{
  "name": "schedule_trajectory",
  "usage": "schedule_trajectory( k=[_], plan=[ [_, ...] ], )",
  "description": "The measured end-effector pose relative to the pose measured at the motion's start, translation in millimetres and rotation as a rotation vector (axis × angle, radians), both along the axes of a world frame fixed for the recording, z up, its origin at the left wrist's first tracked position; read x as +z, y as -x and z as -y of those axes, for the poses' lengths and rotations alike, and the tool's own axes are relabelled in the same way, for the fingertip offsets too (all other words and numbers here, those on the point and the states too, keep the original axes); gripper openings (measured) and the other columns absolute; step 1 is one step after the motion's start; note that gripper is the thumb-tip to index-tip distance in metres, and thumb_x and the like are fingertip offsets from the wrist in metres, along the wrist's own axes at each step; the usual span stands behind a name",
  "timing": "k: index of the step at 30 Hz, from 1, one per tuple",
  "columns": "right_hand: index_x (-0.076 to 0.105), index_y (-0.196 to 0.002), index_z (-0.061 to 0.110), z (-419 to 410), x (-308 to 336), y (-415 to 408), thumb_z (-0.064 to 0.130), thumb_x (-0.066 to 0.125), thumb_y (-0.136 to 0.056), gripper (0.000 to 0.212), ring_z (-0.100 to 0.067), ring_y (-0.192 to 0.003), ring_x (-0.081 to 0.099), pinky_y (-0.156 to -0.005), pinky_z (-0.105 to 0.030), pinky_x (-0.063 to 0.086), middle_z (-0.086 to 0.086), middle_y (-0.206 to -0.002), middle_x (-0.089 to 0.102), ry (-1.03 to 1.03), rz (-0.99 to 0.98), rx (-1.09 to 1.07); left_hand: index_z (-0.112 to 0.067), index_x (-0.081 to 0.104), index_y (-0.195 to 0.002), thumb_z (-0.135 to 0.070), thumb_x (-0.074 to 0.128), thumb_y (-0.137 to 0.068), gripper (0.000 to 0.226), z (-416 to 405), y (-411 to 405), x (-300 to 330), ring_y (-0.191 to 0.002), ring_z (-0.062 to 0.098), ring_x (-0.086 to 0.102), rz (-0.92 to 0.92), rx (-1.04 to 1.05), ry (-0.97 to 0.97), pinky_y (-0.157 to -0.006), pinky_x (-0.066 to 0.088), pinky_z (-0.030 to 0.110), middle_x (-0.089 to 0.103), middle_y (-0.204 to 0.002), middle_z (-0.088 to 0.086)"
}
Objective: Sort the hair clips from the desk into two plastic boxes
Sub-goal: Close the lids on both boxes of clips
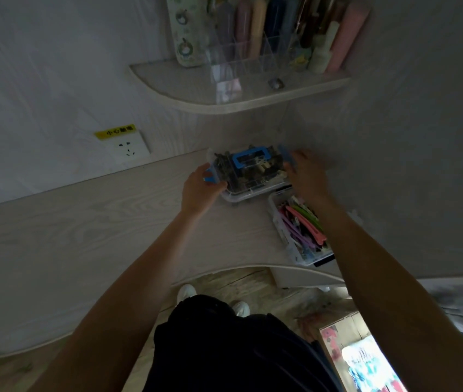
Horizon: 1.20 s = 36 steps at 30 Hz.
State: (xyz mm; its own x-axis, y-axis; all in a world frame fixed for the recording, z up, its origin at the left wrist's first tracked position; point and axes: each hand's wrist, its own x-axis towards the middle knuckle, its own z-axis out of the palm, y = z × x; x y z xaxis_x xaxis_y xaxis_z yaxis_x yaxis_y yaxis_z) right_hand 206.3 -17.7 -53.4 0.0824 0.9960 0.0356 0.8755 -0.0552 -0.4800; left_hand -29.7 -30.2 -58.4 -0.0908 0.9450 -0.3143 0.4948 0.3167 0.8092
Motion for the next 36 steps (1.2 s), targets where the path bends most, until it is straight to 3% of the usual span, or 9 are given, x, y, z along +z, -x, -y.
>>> schedule_trajectory(
  k=[7, 12, 15, 18, 20, 24, 28, 33, 36],
  plan=[
    [0.058, -0.116, 0.001, -16, -1, -10, 0.017, 0.048, -0.093, 0.029, -0.036, -0.100, 0.058, -0.076, -0.033, 0.040, -0.024, -0.113, 0.059, 0.035, 0.045, 0.028, -0.018, 0.046, -0.133, -0.031, 0.072, -0.075, 0.065, -5, 6, -11, -0.130, 0.027, 0.038, -0.095, 0.001, -0.098, -0.109, 0.032, 0.040, 0.044, -0.138, 0.011],
    [0.050, -0.121, 0.014, -14, -4, -13, 0.024, 0.054, -0.091, 0.032, -0.031, -0.105, 0.057, -0.083, -0.035, 0.048, -0.013, -0.122, 0.056, 0.161, -0.281, -0.076, -0.022, 0.022, -0.143, -0.013, 0.072, -0.078, 0.082, -4, -2, -5, -0.108, 0.025, 0.057, 0.381, 0.192, 0.186, -0.097, 0.047, 0.039, 0.055, -0.117, 0.010],
    [0.040, -0.131, 0.018, -18, -2, -13, 0.021, 0.060, -0.087, 0.048, -0.032, -0.113, 0.053, -0.095, -0.048, 0.048, -0.013, -0.132, 0.049, 0.201, -0.384, -0.131, -0.016, 0.021, -0.144, -0.008, 0.072, -0.077, 0.084, -5, 0, -4, -0.095, 0.020, 0.060, 0.432, 0.240, 0.197, -0.088, 0.050, 0.030, 0.060, -0.115, 0.014],
    [0.022, -0.144, 0.009, -25, 4, -15, 0.019, 0.065, -0.085, 0.074, -0.031, -0.130, 0.041, -0.106, -0.045, 0.040, -0.013, -0.148, 0.033, 0.312, -0.486, -0.203, -0.011, 0.033, -0.140, -0.012, 0.071, -0.077, 0.074, -5, 0, -7, -0.094, 0.018, 0.061, 0.382, 0.204, 0.187, -0.086, 0.050, 0.029, 0.063, -0.118, 0.014],
    [0.021, -0.145, 0.006, -29, 6, -12, 0.021, 0.069, -0.082, 0.080, -0.030, -0.130, 0.042, -0.107, -0.042, 0.040, -0.014, -0.147, 0.035, 0.374, -0.504, -0.237, -0.012, 0.042, -0.136, -0.015, 0.069, -0.078, 0.063, -3, 1, -7, -0.094, 0.017, 0.061, 0.315, 0.170, 0.151, -0.089, 0.051, 0.032, 0.065, -0.114, 0.012],
    [0.043, -0.133, 0.003, -25, 3, -2, 0.014, 0.065, -0.085, 0.054, -0.028, -0.120, 0.051, -0.099, -0.030, 0.042, -0.014, -0.135, 0.050, 0.322, -0.497, -0.214, -0.019, 0.049, -0.132, -0.022, 0.062, -0.084, 0.050, 3, 2, -7, -0.095, 0.015, 0.061, 0.098, 0.104, -0.013, -0.081, 0.047, 0.025, 0.066, -0.110, 0.005],
    [0.054, -0.125, 0.002, -19, 0, 3, 0.010, 0.060, -0.087, 0.040, -0.031, -0.111, 0.057, -0.094, -0.034, 0.047, -0.018, -0.126, 0.058, 0.188, -0.384, -0.136, -0.015, 0.048, -0.128, -0.028, 0.056, -0.087, 0.044, 6, -3, -10, -0.087, 0.020, 0.057, -0.226, -0.015, -0.156, -0.069, 0.041, 0.027, 0.061, -0.106, 0.013],
    [0.049, -0.131, 0.006, -18, -6, 5, 0.016, 0.054, -0.091, 0.042, -0.033, -0.107, 0.056, -0.096, -0.041, 0.047, -0.020, -0.129, 0.052, 0.152, -0.206, -0.108, -0.010, 0.044, -0.127, -0.031, 0.049, -0.091, 0.042, 3, -4, -12, -0.084, 0.019, 0.047, -0.339, -0.050, -0.131, -0.070, 0.036, 0.028, 0.052, -0.113, 0.017],
    [0.046, -0.133, 0.006, -8, -2, 5, 0.019, 0.048, -0.094, 0.041, -0.032, -0.107, 0.056, -0.089, -0.035, 0.046, -0.019, -0.125, 0.055, 0.100, -0.197, -0.064, -0.011, 0.040, -0.131, -0.036, 0.046, -0.093, 0.047, 0, -1, -7, -0.102, 0.028, 0.052, -0.402, -0.088, -0.052, -0.078, 0.044, 0.034, 0.048, -0.124, 0.018]
  ],
)
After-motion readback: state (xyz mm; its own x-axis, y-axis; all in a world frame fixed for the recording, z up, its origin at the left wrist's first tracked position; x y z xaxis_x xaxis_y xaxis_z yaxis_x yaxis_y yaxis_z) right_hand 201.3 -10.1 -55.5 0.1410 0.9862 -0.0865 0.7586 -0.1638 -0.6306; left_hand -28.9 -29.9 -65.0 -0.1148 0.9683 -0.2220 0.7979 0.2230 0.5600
